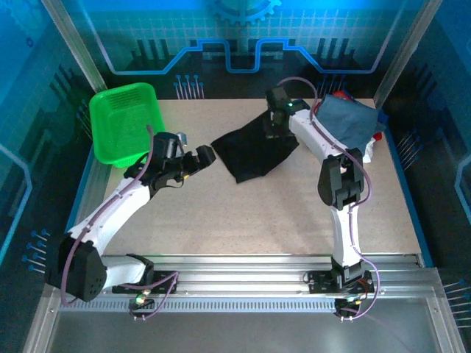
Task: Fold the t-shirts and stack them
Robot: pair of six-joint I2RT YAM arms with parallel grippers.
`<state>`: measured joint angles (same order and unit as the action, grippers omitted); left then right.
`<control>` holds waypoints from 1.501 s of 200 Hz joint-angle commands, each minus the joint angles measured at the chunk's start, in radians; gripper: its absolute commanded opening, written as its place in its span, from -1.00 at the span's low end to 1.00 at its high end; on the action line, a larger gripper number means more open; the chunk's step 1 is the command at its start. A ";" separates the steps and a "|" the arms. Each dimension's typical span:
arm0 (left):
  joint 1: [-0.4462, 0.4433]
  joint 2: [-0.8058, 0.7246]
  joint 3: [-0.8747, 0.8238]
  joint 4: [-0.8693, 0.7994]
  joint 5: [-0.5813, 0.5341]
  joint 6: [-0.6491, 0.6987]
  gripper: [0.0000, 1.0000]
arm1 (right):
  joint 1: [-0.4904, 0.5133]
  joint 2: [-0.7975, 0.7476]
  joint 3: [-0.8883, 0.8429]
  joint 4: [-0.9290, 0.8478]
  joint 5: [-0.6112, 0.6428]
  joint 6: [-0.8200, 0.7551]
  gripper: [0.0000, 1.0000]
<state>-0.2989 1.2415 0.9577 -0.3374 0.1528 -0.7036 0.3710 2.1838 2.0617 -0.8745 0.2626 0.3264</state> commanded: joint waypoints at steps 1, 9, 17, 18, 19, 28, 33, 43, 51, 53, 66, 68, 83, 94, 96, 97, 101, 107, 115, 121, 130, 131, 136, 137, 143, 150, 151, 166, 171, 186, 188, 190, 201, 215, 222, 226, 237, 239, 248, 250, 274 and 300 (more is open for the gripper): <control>0.031 -0.050 -0.039 -0.070 -0.029 0.032 0.98 | -0.021 -0.042 0.099 -0.003 0.145 -0.088 -1.00; 0.040 -0.060 -0.049 -0.075 -0.029 0.035 0.98 | -0.031 -0.038 0.129 0.000 0.152 -0.096 -1.00; 0.049 -0.068 -0.060 -0.078 -0.027 0.033 0.98 | -0.042 -0.035 0.156 0.005 0.156 -0.107 -1.00; 0.050 -0.070 -0.060 -0.078 -0.027 0.034 0.98 | -0.044 -0.035 0.160 0.006 0.157 -0.108 -1.00; 0.050 -0.070 -0.062 -0.078 -0.027 0.033 0.98 | -0.044 -0.034 0.163 0.007 0.158 -0.110 -1.00; 0.057 -0.077 -0.074 -0.080 -0.025 0.032 0.98 | -0.052 -0.029 0.192 0.016 0.165 -0.131 -1.00; 0.059 -0.082 -0.079 -0.079 -0.025 0.032 0.98 | -0.056 -0.027 0.207 0.019 0.168 -0.142 -1.00; 0.065 -0.091 -0.090 -0.081 -0.027 0.031 0.98 | -0.064 -0.021 0.244 0.027 0.170 -0.167 -1.00; 0.068 -0.097 -0.099 -0.080 -0.028 0.030 0.98 | -0.069 -0.018 0.268 0.035 0.168 -0.190 -1.00; 0.069 -0.098 -0.101 -0.081 -0.029 0.030 0.98 | -0.071 -0.017 0.275 0.037 0.166 -0.194 -1.00; 0.075 -0.105 -0.109 -0.082 -0.029 0.029 0.98 | -0.080 -0.012 0.315 0.047 0.161 -0.230 -1.00; 0.076 -0.106 -0.110 -0.083 -0.030 0.030 0.98 | -0.080 -0.012 0.321 0.049 0.161 -0.236 -1.00; 0.082 -0.109 -0.115 -0.086 -0.033 0.032 0.98 | -0.087 -0.009 0.361 0.064 0.164 -0.281 -1.00; 0.087 -0.111 -0.118 -0.089 -0.035 0.031 0.98 | -0.095 -0.006 0.395 0.068 0.163 -0.310 -1.00; 0.088 -0.111 -0.118 -0.089 -0.036 0.031 0.98 | -0.097 -0.006 0.401 0.068 0.162 -0.313 -1.00; 0.089 -0.111 -0.118 -0.089 -0.036 0.031 0.98 | -0.098 -0.005 0.404 0.068 0.162 -0.314 -1.00; 0.090 -0.111 -0.119 -0.092 -0.036 0.031 0.98 | -0.104 -0.004 0.416 0.067 0.161 -0.321 -1.00; 0.092 -0.112 -0.118 -0.093 -0.036 0.030 0.98 | -0.113 -0.003 0.431 0.063 0.155 -0.325 -1.00; 0.093 -0.114 -0.120 -0.096 -0.036 0.031 0.98 | -0.125 -0.005 0.446 0.059 0.147 -0.326 -1.00; 0.093 -0.117 -0.122 -0.097 -0.036 0.031 0.98 | -0.138 -0.010 0.451 0.060 0.142 -0.326 -1.00; 0.093 -0.121 -0.126 -0.099 -0.039 0.030 0.98 | -0.155 -0.020 0.454 0.062 0.137 -0.327 -1.00; 0.093 -0.122 -0.126 -0.100 -0.039 0.030 0.98 | -0.157 -0.021 0.454 0.061 0.136 -0.326 -1.00; 0.094 -0.125 -0.128 -0.101 -0.041 0.029 0.98 | -0.167 -0.028 0.456 0.060 0.133 -0.326 -1.00; 0.095 -0.125 -0.128 -0.101 -0.041 0.028 0.98 | -0.169 -0.029 0.455 0.059 0.131 -0.326 -1.00; 0.095 -0.129 -0.131 -0.103 -0.042 0.028 0.98 | -0.180 -0.037 0.453 0.059 0.125 -0.326 -1.00; 0.096 -0.132 -0.133 -0.107 -0.044 0.029 0.98 | -0.196 -0.047 0.453 0.057 0.118 -0.321 -1.00; 0.096 -0.133 -0.133 -0.107 -0.044 0.029 0.98 | -0.198 -0.049 0.452 0.056 0.117 -0.321 -1.00; 0.098 -0.139 -0.136 -0.113 -0.045 0.029 0.98 | -0.232 -0.074 0.443 0.049 0.097 -0.315 -1.00; 0.100 -0.140 -0.136 -0.115 -0.045 0.030 0.98 | -0.242 -0.085 0.432 0.052 0.088 -0.316 -1.00; 0.099 -0.142 -0.139 -0.117 -0.045 0.030 0.98 | -0.275 -0.116 0.391 0.068 0.060 -0.328 -1.00; 0.100 -0.143 -0.139 -0.117 -0.045 0.030 0.98 | -0.279 -0.120 0.385 0.070 0.058 -0.330 -1.00; 0.101 -0.144 -0.137 -0.118 -0.045 0.029 0.98 | -0.284 -0.124 0.378 0.072 0.056 -0.333 -1.00; 0.101 -0.145 -0.138 -0.121 -0.045 0.029 0.98 | -0.312 -0.143 0.344 0.078 0.036 -0.337 -1.00; 0.101 -0.146 -0.140 -0.129 -0.049 0.029 0.98 | -0.356 -0.172 0.284 0.092 0.019 -0.334 -1.00; 0.101 -0.148 -0.141 -0.134 -0.050 0.029 0.98 | -0.379 -0.189 0.246 0.109 0.012 -0.328 -1.00; 0.101 -0.150 -0.141 -0.136 -0.050 0.029 0.98 | -0.393 -0.198 0.223 0.118 0.005 -0.325 -1.00; 0.103 -0.155 -0.140 -0.145 -0.047 0.032 0.98 | -0.436 -0.221 0.165 0.147 -0.028 -0.314 -1.00; 0.103 -0.155 -0.141 -0.147 -0.045 0.033 0.98 | -0.444 -0.223 0.156 0.150 -0.031 -0.310 -1.00; 0.103 -0.158 -0.140 -0.160 -0.046 0.035 0.98 | -0.477 -0.222 0.132 0.149 -0.041 -0.296 -1.00; 0.103 -0.158 -0.140 -0.163 -0.048 0.036 0.98 | -0.483 -0.221 0.128 0.149 -0.045 -0.293 -1.00; 0.103 -0.164 -0.138 -0.194 -0.044 0.048 0.98 | -0.560 -0.185 0.086 0.146 -0.097 -0.252 -1.00; 0.104 -0.169 -0.124 -0.255 -0.045 0.068 0.98 | -0.608 -0.107 0.080 0.119 -0.072 -0.199 -0.16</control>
<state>-0.2066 1.0966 0.8326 -0.5060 0.1196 -0.6785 -0.2039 2.0159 2.1384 -0.7731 0.1925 0.0647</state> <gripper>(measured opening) 0.990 0.150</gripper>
